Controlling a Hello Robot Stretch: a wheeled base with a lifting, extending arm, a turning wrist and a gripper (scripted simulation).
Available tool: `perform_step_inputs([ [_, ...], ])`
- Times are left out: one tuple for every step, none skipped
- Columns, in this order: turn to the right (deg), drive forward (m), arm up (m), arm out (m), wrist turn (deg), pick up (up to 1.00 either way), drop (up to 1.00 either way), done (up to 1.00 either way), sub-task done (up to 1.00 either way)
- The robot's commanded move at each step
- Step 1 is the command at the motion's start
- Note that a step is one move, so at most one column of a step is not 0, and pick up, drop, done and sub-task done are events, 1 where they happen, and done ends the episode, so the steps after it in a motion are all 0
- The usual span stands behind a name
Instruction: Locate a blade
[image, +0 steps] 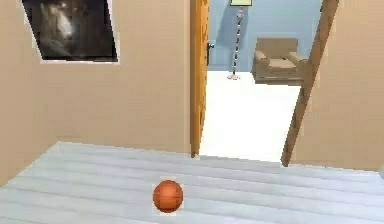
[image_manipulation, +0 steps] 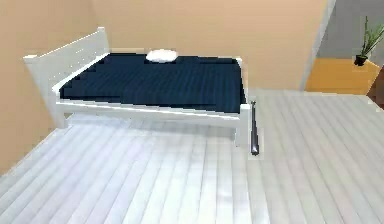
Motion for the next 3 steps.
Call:
perform_step_inputs([
  [45.0,0.0,0.0,0.0,0.0,0.0,0.0,0.0,0.0],
  [6.0,0.0,0.0,0.0,0.0,0.0,0.0,0.0,0.0],
  [0.0,0.2,0.0,0.0,0.0,0.0,0.0,0.0,0.0],
])
